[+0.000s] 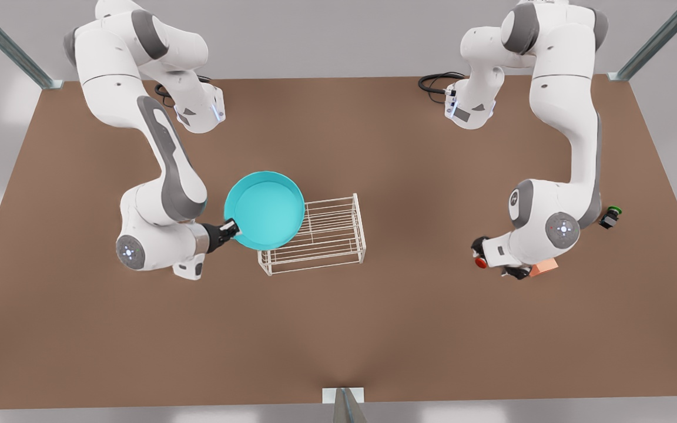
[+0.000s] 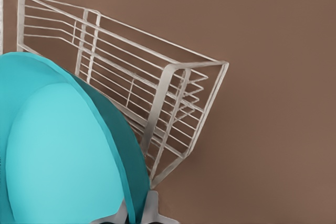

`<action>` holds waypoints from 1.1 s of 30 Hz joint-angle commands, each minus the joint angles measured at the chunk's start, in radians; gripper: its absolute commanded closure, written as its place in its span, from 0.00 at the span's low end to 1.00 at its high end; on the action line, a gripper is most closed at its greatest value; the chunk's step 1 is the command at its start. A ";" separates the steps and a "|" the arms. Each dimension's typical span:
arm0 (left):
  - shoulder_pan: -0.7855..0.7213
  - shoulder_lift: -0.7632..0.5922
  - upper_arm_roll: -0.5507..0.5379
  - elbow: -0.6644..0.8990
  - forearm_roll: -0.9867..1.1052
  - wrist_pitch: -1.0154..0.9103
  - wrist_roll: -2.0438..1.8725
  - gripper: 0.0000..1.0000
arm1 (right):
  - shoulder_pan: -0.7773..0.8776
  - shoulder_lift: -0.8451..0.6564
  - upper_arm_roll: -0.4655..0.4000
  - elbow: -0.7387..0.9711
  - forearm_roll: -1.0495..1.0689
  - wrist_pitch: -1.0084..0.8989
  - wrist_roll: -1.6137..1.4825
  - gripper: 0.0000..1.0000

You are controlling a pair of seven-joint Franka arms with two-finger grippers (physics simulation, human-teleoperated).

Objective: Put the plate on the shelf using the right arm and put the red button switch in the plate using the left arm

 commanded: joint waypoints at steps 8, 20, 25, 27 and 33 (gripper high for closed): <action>0.015 -0.075 0.001 -0.327 -0.001 0.388 0.492 0.00 | 0.079 0.012 0.004 -0.064 0.068 0.216 0.365 0.80; 0.026 -0.064 0.001 -0.483 0.083 0.540 0.071 0.00 | 0.039 -0.238 -0.019 -0.058 0.072 0.220 0.306 0.00; 0.052 -0.053 0.013 -0.485 0.083 0.540 0.027 0.00 | 0.013 -0.280 -0.214 -0.012 -0.374 0.067 0.315 0.00; 0.057 -0.030 0.013 -0.485 0.082 0.560 0.027 0.00 | -0.082 -0.212 -0.219 -0.012 -0.386 0.078 0.200 0.00; 0.069 0.025 0.013 -0.485 0.091 0.641 0.076 0.00 | -0.094 -0.174 -0.216 0.000 -0.414 0.068 0.198 0.00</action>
